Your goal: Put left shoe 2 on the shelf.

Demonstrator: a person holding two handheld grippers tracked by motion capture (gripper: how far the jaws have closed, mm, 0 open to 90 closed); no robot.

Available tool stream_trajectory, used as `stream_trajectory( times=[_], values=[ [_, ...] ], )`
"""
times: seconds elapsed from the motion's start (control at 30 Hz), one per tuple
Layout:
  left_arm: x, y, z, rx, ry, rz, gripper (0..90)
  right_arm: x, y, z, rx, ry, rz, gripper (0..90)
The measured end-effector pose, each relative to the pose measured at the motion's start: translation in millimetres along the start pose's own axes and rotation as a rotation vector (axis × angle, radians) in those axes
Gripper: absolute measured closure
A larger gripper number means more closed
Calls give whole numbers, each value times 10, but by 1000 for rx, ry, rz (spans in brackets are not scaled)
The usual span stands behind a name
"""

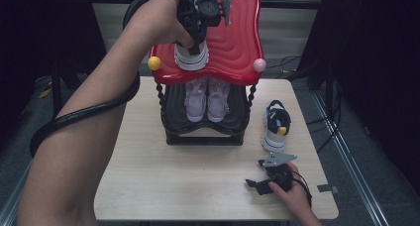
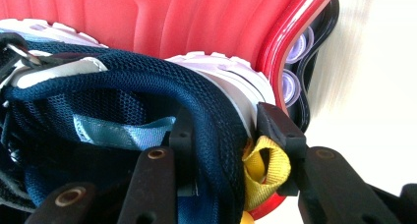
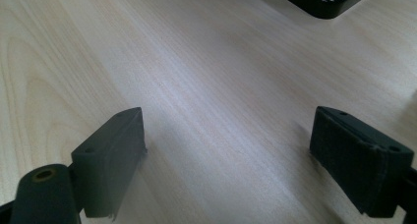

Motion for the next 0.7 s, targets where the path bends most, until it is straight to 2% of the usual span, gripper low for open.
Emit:
stream_trajectory(
  times=[0.17,0.27,0.37,0.5,0.6,0.63,0.7],
  values=[
    [-5,-12,-4,2,16,-21,618,0,0,1,1,1,0,131],
    [-14,-31,-8,14,14,-39,567,0,-1,0,1,0,1,130],
    [-25,-47,-14,11,11,-71,517,0,-1,1,1,1,0,131],
    [-24,-58,-16,17,23,-144,421,0,0,1,1,0,1,130],
    [-34,-65,-22,7,23,-183,392,0,1,-1,-2,-1,-1,131],
    [-39,-52,-22,6,18,-212,382,0,-1,1,1,1,1,131],
    [-41,-64,-29,8,15,-212,371,0,1,-1,-2,-1,-1,131]
  ],
)
Point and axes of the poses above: each handheld gripper's, and its own axes: z roughly forward along the jaws, x roughly out of its top, y roughly to its right, the point moved 6 cm from there along z, roughly forward along the jaws, and after that the axes turned 13 degrees about y, right-handed, at the moved point
